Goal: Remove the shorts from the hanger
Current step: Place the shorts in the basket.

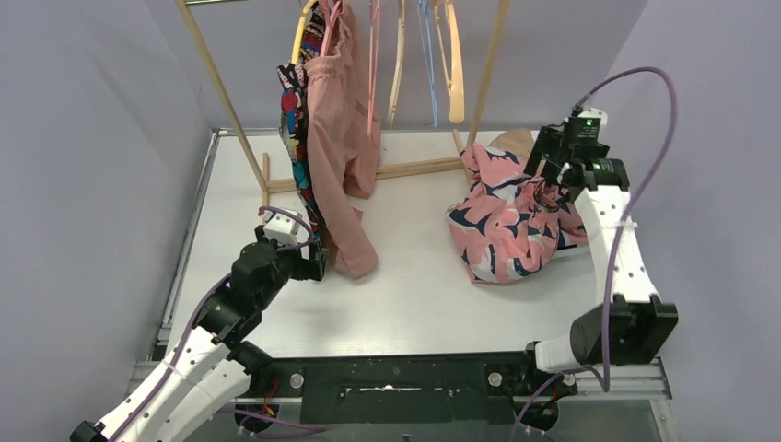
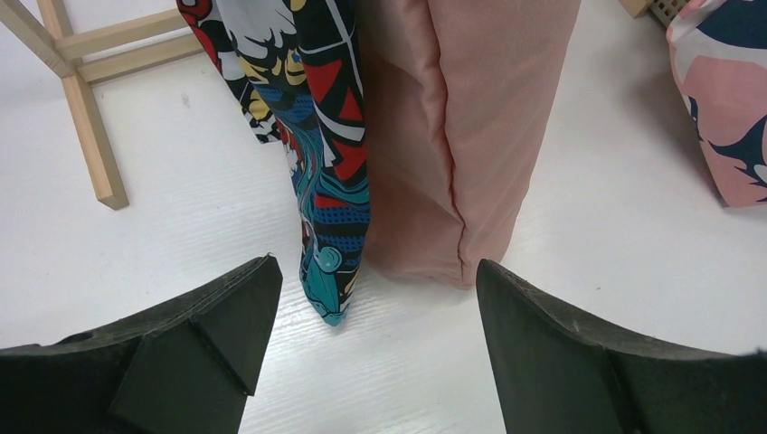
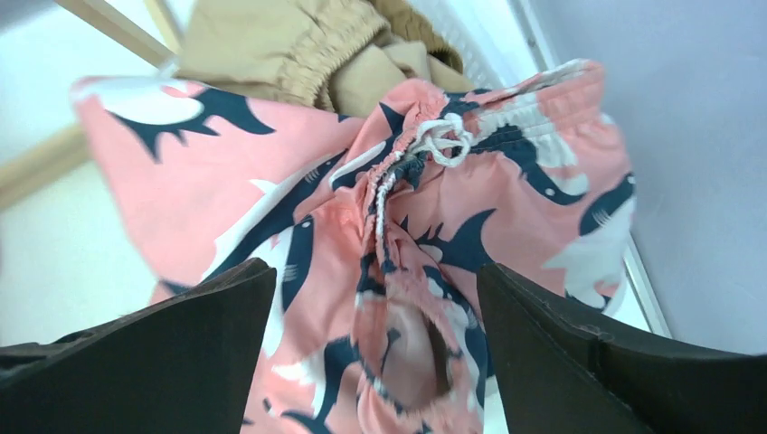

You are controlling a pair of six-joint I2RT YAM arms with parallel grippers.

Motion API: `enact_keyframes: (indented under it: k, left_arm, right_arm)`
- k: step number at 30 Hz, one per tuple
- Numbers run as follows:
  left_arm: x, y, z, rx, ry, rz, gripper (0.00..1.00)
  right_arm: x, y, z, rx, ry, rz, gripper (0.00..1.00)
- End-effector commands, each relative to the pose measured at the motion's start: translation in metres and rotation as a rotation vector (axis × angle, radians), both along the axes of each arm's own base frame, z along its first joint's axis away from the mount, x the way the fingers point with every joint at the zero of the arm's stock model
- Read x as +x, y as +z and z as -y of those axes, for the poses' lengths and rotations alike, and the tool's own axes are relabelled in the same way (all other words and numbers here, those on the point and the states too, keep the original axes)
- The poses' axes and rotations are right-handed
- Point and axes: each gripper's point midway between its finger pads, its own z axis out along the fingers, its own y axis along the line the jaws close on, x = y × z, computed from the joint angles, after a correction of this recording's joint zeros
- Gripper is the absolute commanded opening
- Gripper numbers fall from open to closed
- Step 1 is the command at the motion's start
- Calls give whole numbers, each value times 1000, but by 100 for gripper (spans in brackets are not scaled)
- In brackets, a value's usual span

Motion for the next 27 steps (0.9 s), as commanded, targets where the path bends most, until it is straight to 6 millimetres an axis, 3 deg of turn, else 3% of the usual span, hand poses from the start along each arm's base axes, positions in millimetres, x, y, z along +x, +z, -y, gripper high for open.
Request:
enact_keyframes:
  k: [1, 4, 8, 11, 14, 18, 21, 27]
  left_arm:
    - [4, 24, 6, -33, -33, 58, 79]
    - [4, 25, 6, -34, -31, 58, 79]
    - [4, 28, 4, -38, -23, 68, 79]
    - [3, 30, 2, -42, -14, 74, 79]
    - [3, 33, -1, -50, -1, 87, 79]
    - [2, 38, -4, -60, 10, 105, 79]
    - [2, 38, -5, -64, 11, 109, 79]
    - [1, 38, -5, -65, 10, 108, 79]
  right_arm:
    - [-27, 41, -11, 29, 12, 102, 85]
    - [-43, 32, -53, 103, 89, 123, 85]
    - [-68, 2, -123, 162, 150, 131, 86]
    - [-82, -25, -158, 142, 157, 140, 86]
    - [-89, -48, -179, 122, 154, 112, 88]
    - [-91, -67, -185, 93, -1, 136, 93]
    - [-81, -75, -194, 92, -62, 193, 100]
    - [-54, -85, -180, -78, -226, 218, 98]
